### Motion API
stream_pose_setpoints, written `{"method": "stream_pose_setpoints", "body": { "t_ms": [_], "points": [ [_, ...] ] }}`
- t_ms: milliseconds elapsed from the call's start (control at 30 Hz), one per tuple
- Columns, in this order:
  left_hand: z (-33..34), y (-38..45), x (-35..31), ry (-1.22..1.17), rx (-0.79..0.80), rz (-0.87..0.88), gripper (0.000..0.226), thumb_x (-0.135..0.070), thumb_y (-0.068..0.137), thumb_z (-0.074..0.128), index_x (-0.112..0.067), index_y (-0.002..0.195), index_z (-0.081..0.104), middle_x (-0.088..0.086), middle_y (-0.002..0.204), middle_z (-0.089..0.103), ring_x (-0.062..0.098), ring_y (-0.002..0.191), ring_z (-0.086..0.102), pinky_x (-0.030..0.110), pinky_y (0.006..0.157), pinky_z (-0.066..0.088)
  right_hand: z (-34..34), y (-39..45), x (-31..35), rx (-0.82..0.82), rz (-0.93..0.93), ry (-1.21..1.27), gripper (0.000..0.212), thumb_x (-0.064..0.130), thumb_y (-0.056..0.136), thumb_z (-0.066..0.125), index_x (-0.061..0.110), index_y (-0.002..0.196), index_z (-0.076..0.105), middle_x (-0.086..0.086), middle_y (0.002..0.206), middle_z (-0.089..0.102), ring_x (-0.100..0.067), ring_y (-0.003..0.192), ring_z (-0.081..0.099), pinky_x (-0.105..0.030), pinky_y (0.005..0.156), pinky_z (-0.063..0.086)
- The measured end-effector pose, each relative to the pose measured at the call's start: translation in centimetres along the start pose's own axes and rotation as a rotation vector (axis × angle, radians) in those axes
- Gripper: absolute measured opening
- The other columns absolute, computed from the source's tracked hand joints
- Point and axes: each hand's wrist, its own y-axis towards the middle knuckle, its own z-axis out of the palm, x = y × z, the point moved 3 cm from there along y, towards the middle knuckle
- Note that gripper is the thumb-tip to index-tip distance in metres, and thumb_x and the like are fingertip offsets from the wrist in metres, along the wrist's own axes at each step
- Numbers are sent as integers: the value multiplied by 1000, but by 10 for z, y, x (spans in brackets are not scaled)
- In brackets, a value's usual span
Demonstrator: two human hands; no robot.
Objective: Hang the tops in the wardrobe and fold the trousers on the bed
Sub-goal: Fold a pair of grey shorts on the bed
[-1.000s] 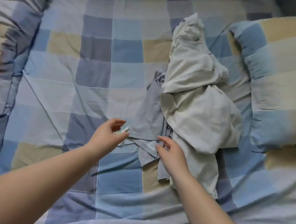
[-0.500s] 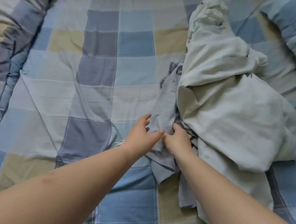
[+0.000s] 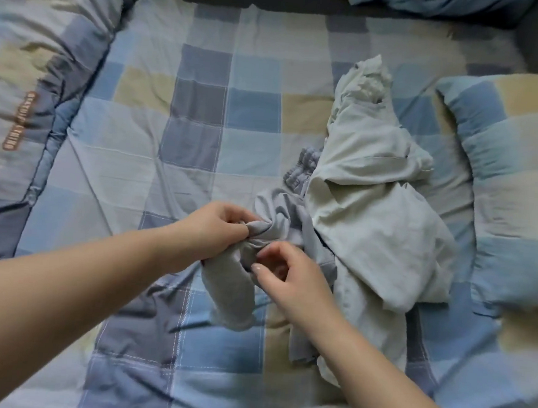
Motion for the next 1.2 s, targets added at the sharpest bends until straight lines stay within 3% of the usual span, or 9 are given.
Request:
{"method": "stream_pose_setpoints", "body": {
  "t_ms": [100,233,333,433,533,700,833,967,1200],
  "points": [
    [-13,-38,-14,46,15,40,27,-18,88,64,-35,70,74,-6,72,72,4,63,63,20,61,51,-23,-4,21,-180,-39,-189,35,19,78,68,29,106,50,6,95,56,-7,71,54,-29,76,48],
    [-26,-90,-36,48,159,121,31,-11,87,65,-32,65,73,-16,63,67,-6,57,58,12,59,49,-26,-11,48,15,-58,-636,67,18,83,59,34,142,32,-4,118,50,-26,101,54,-40,82,47],
    [-42,-132,-48,130,235,138,32,-7,86,61,-30,67,72,-17,63,63,-7,58,52,6,55,40,-19,-21,70,38,-24,-819,28,17,88,52,20,115,55,-9,109,49,-32,101,50,-39,80,45],
    [-62,-171,-53,234,288,134,26,-18,79,59,-37,69,72,-16,78,68,2,75,60,14,71,46,-2,-38,101,-43,-29,-575,8,12,88,51,15,95,54,-6,100,49,-26,93,48,-37,75,41],
    [-91,-198,-55,218,324,125,16,-39,68,60,-35,78,71,-14,84,69,4,82,61,16,76,47,7,-53,144,-155,-78,-323,25,5,88,51,25,75,44,5,84,47,-15,78,44,-27,65,30],
    [-132,-236,-60,-91,316,68,91,-84,50,67,-19,113,62,-11,108,69,4,103,63,27,92,47,0,-97,237,-285,-341,-245,35,-10,76,56,21,67,43,7,78,42,-7,70,40,-21,63,35],
    [-156,-273,-84,-456,335,39,86,-72,68,65,-18,133,47,9,127,63,28,119,58,41,97,49,-1,-140,302,-184,-387,-197,17,2,73,54,15,64,50,14,75,43,-7,72,43,-19,65,37],
    [-182,-313,-119,-486,34,86,86,-57,57,84,-21,126,48,6,119,65,18,105,67,38,90,54,6,-170,362,-112,-351,-153,14,19,72,57,18,61,49,10,71,50,-5,69,47,-16,65,37],
    [-213,-355,-168,-508,-103,44,84,-40,64,83,-14,132,40,16,124,56,28,104,64,37,80,56,18,-208,454,-75,-972,-732,8,8,74,57,13,68,58,-4,77,56,-21,66,50,-27,47,40]
  ]
}}
